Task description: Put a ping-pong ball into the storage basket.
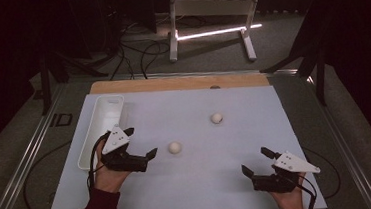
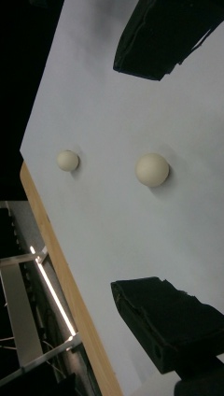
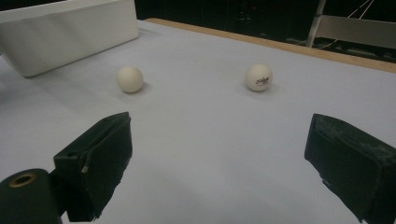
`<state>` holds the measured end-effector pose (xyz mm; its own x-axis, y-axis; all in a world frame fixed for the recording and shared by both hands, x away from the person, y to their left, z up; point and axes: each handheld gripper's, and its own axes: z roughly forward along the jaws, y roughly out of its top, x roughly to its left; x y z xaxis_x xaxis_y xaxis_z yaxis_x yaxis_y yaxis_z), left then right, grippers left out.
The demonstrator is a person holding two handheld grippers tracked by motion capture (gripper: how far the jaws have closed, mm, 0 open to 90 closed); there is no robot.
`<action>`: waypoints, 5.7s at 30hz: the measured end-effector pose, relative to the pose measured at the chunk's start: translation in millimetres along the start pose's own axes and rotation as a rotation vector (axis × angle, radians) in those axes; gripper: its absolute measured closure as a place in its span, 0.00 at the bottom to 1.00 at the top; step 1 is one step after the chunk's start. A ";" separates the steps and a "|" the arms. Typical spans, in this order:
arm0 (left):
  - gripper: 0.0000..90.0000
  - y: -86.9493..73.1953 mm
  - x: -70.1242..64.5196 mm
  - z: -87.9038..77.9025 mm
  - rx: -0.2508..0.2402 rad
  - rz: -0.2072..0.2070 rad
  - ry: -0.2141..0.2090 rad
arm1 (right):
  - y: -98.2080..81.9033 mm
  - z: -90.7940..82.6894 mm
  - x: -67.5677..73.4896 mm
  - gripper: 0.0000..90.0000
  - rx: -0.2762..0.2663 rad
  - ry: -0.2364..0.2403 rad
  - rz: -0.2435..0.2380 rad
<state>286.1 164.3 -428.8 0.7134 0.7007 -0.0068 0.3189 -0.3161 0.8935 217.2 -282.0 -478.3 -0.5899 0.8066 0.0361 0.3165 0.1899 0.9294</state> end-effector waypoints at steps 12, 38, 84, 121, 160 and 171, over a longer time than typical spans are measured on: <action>0.00 10.2 0.4 18.0 0.017 -0.022 -0.026 | 0.4 -0.5 -0.3 0.08 -0.002 0.001 0.003; 0.00 14.3 -2.3 55.4 0.139 -0.002 -0.050 | 2.0 -1.3 -2.6 0.08 -0.008 -0.011 0.003; 0.00 9.7 -7.0 105.5 0.319 0.001 -0.103 | 0.0 1.0 -3.3 0.08 0.001 -0.009 0.004; 0.11 -2.5 -11.4 139.9 0.519 0.008 -0.087 | 0.8 1.2 -3.0 0.08 0.002 -0.002 0.000; 0.54 -7.5 -9.3 146.8 0.580 0.022 -0.139 | 1.0 1.3 -2.6 0.08 -0.001 -0.003 -0.001; 0.57 -7.4 -9.1 146.4 0.584 0.022 -0.144 | 0.9 1.9 -2.1 0.08 0.000 -0.001 0.000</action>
<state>368.6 66.6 -501.1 0.7883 0.6090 -0.0879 0.5636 -0.6574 0.5002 220.2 -282.4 -478.2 -0.5894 0.8071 0.0354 0.3162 0.1902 0.9294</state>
